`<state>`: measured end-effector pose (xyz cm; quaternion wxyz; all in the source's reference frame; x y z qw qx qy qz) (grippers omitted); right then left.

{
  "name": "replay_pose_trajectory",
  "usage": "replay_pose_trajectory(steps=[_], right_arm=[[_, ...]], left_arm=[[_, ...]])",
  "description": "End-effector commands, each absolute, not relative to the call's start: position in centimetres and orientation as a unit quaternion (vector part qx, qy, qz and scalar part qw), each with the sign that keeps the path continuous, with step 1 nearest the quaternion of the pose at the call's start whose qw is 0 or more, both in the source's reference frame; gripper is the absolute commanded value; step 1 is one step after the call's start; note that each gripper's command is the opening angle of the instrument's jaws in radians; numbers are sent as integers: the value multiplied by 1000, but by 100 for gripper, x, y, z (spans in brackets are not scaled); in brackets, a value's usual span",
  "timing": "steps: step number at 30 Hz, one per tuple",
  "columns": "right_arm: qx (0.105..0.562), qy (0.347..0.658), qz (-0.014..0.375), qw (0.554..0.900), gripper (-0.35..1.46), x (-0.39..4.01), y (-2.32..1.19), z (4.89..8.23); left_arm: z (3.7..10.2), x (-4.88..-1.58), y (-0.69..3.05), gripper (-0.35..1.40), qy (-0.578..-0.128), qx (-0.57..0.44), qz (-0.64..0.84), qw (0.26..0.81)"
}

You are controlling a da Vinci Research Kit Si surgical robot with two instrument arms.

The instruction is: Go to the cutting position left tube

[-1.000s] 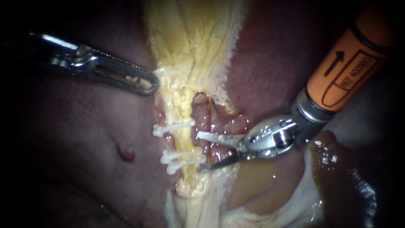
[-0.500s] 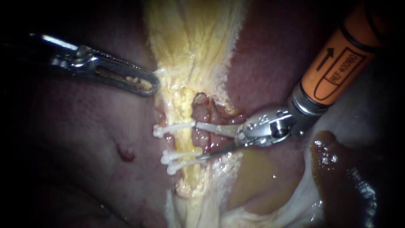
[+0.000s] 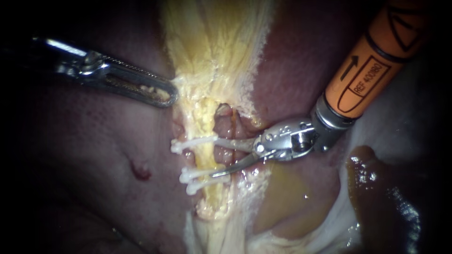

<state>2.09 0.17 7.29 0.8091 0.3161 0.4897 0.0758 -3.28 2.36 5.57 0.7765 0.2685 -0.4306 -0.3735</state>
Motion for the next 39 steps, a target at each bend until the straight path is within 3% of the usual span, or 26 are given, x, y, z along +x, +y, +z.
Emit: replay_pose_trajectory(steps=[1, 22, 39], right_arm=[[316, 492, 76, 808, 144, 210, 16, 728], [356, 523, 57, 772, 144, 256, 1, 714], [344, 528, 73, 773, 140, 294, -1, 726]], left_arm=[[557, -329, 236, -35, -431, 268, -374, 776], [558, -334, 237, -35, -430, 268, -375, 776], [558, -338, 239, -35, -430, 270, -374, 776]])
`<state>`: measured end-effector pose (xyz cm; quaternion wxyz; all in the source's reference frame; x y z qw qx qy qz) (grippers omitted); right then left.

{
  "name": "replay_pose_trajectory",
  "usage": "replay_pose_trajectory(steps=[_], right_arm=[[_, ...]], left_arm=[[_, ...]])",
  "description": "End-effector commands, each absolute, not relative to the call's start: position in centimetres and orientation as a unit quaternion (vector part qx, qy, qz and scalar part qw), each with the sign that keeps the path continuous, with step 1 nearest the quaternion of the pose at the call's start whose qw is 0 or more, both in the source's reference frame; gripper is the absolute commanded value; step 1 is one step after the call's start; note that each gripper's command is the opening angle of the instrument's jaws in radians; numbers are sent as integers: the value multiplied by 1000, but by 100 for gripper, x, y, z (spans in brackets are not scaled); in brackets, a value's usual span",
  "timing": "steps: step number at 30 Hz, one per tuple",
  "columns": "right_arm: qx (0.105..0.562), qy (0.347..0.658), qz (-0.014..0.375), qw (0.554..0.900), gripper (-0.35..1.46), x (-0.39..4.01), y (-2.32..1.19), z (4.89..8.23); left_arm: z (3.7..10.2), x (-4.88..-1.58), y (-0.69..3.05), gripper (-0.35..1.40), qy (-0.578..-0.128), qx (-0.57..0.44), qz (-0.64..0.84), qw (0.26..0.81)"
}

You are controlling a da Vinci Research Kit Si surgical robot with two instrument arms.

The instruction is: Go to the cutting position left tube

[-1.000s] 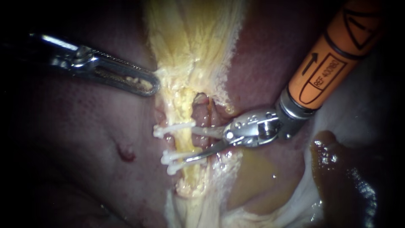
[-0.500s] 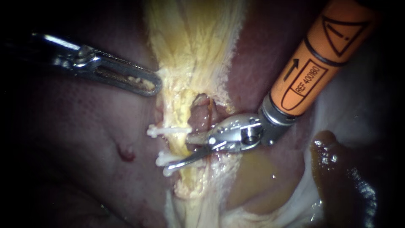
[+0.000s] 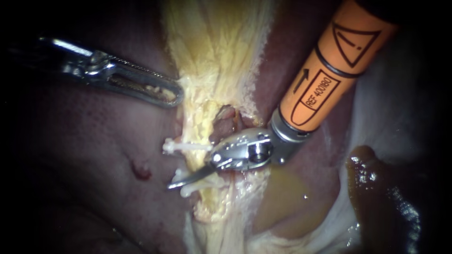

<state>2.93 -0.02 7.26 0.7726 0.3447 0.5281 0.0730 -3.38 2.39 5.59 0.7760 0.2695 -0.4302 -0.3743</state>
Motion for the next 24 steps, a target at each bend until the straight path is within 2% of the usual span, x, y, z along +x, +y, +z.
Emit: replay_pose_trajectory(steps=[1, 10, 24], right_arm=[[343, 528, 74, 773, 140, 294, -1, 726], [345, 536, 80, 766, 142, 294, -4, 720], [373, 562, 73, 735, 144, 303, -17, 675]], left_arm=[[558, -338, 239, -35, -430, 270, -374, 776], [558, -337, 241, -35, -430, 271, -374, 776], [563, -335, 243, -35, -431, 271, -373, 776]])
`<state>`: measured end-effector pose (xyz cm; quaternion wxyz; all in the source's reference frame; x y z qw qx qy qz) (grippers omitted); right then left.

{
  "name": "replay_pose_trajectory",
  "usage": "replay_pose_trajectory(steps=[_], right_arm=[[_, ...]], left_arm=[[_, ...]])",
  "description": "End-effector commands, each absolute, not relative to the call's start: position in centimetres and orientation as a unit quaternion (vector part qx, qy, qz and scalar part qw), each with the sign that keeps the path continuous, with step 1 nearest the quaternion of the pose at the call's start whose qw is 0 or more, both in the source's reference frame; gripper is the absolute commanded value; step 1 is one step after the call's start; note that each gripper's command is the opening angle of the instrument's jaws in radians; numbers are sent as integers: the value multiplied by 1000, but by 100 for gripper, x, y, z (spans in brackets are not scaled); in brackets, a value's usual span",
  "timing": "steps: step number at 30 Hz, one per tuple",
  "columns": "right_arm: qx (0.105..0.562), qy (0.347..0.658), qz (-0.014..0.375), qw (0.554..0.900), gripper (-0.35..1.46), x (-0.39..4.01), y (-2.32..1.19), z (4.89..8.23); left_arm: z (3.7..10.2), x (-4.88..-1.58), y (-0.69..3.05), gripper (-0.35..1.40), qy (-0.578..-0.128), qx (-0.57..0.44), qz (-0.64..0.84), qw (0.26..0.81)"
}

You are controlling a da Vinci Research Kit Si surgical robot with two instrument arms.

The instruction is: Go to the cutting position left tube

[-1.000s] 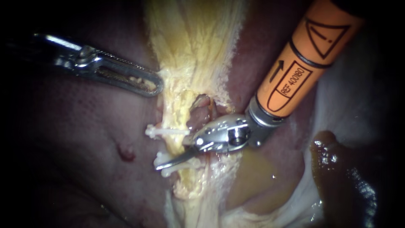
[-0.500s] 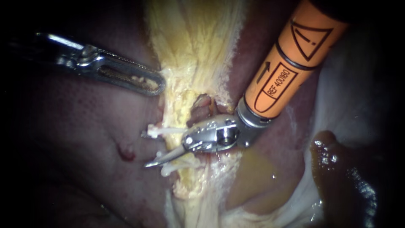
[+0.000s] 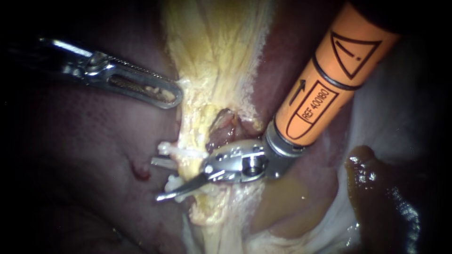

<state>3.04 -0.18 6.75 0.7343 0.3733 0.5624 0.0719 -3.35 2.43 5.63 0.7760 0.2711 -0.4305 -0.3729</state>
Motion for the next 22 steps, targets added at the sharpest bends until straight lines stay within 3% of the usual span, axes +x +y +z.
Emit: replay_pose_trajectory(steps=[1, 22], right_arm=[[373, 564, 74, 733, 144, 303, -16, 672], [377, 568, 79, 728, 144, 302, -11, 666]], left_arm=[[563, -335, 243, -35, -431, 271, -373, 776], [564, -335, 242, -35, -431, 271, -373, 776]])
